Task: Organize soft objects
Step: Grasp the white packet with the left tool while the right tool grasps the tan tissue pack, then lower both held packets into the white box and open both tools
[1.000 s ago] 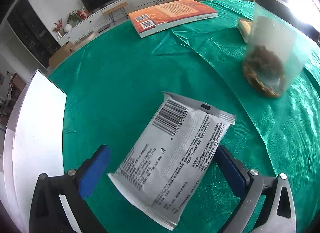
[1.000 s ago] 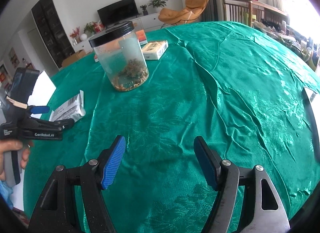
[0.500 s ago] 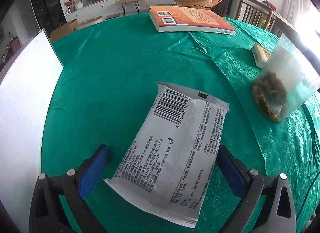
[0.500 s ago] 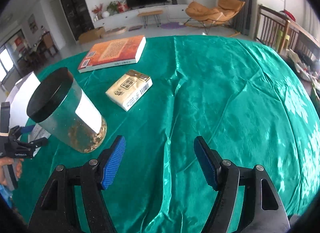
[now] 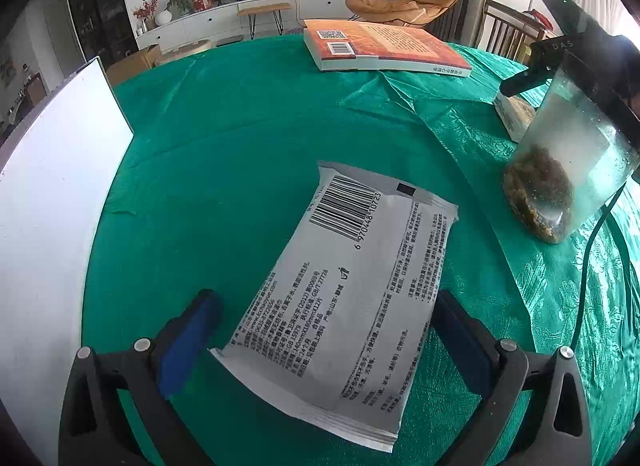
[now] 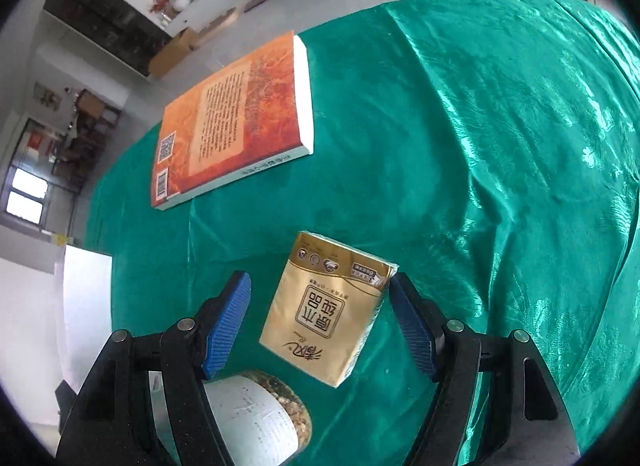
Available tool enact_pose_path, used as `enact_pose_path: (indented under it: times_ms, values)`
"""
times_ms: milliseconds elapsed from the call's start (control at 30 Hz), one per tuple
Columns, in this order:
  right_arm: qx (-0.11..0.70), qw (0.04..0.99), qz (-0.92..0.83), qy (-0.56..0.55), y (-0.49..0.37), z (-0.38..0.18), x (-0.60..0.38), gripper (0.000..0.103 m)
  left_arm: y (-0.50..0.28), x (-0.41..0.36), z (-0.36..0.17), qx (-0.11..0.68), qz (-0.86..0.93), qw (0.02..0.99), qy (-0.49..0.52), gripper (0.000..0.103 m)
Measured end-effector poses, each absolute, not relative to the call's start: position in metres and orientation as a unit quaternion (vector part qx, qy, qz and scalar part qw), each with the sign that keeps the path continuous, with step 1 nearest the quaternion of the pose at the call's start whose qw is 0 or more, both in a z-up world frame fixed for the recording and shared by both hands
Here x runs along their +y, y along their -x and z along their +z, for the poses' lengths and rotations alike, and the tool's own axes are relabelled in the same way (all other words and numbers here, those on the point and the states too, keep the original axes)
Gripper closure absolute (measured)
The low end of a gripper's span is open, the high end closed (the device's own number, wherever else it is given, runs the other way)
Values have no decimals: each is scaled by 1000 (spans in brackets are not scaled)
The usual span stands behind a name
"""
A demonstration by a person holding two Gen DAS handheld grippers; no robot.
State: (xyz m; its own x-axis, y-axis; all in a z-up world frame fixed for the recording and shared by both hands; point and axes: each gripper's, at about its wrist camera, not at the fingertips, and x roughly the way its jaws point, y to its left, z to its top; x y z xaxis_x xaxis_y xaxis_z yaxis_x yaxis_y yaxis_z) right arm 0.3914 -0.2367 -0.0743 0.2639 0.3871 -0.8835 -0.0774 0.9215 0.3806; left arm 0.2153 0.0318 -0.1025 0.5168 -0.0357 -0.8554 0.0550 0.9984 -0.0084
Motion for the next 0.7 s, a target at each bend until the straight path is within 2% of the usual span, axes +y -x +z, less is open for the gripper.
enact_pose_path:
  times_ms: [100, 167, 200, 400, 500, 533, 700]
  values:
    - [623, 772, 119, -36, -398, -86, -207, 26, -215, 32, -102, 501, -28, 865, -11, 0]
    - [623, 774, 111, 6, -393, -89, -202, 34, -215, 32, -101, 510, -34, 859, -15, 0]
    - [623, 775, 104, 17, -389, -88, -203, 43, -216, 31, -101, 515, -39, 856, -19, 0]
    - [606, 793, 46, 52, -341, -72, -254, 44, -216, 15, -100, 524, -75, 847, -39, 1]
    - [599, 798, 48, 39, -299, -66, -278, 44, -216, 13, -92, 507, -78, 858, -22, 28]
    - [596, 801, 43, 41, -284, -66, -285, 44, -217, 16, -89, 506, -82, 859, -2, 33]
    - [560, 827, 32, 41, -219, -43, -300, 44, -200, 34, -64, 482, -105, 863, 107, 34]
